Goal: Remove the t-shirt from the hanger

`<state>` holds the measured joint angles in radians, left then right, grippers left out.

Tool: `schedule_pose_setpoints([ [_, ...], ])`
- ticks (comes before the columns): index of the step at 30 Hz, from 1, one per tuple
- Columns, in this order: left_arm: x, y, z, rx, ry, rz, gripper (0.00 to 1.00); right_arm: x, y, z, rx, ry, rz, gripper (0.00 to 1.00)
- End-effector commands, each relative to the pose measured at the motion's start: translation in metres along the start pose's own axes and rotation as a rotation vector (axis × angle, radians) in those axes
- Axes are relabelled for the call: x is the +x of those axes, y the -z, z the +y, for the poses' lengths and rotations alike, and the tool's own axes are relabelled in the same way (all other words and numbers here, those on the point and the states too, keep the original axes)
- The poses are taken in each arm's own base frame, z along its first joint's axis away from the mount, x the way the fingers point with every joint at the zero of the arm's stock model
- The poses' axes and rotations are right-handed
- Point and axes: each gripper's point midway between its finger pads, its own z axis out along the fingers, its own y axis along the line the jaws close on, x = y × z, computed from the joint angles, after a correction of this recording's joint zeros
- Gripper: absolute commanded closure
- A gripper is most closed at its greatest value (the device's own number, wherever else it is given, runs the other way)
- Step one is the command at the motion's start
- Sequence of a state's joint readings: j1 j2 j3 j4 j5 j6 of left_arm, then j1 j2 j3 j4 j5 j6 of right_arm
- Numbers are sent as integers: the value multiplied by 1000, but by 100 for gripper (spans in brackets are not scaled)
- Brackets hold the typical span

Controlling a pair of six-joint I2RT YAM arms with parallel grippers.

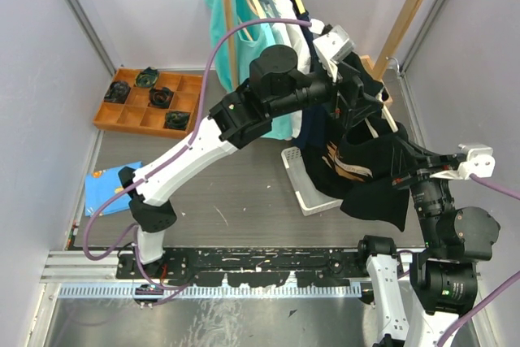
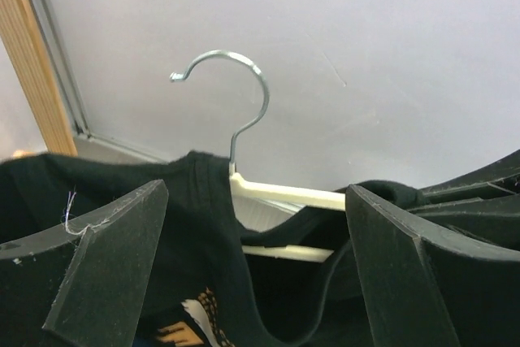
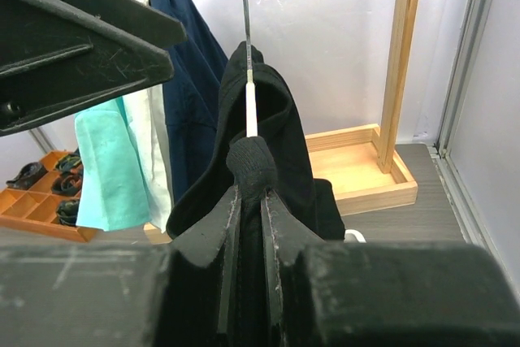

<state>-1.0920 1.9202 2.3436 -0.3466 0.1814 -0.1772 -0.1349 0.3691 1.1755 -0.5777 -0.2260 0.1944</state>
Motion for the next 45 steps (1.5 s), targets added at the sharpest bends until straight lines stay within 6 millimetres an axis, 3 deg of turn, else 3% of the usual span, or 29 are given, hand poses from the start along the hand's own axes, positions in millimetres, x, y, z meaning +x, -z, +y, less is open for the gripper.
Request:
schedule_pose_setpoints([
  [1, -19, -10, -9, 31, -137, -104, 2, -34, 2, 10, -35, 29, -99, 99],
  [9, -8, -24, 0, -10, -188, -103, 6, -36, 2, 13, -47, 23, -100, 99],
  [18, 1, -36, 6, -30, -224, -129, 19, -38, 5, 18, -69, 18, -102, 99],
  [40, 12, -42, 5, -34, -221, -114, 76, -40, 8, 22, -80, 5, -110, 99],
  [45, 16, -43, 2, -26, -216, -102, 78, -42, 8, 22, -80, 5, -115, 99],
])
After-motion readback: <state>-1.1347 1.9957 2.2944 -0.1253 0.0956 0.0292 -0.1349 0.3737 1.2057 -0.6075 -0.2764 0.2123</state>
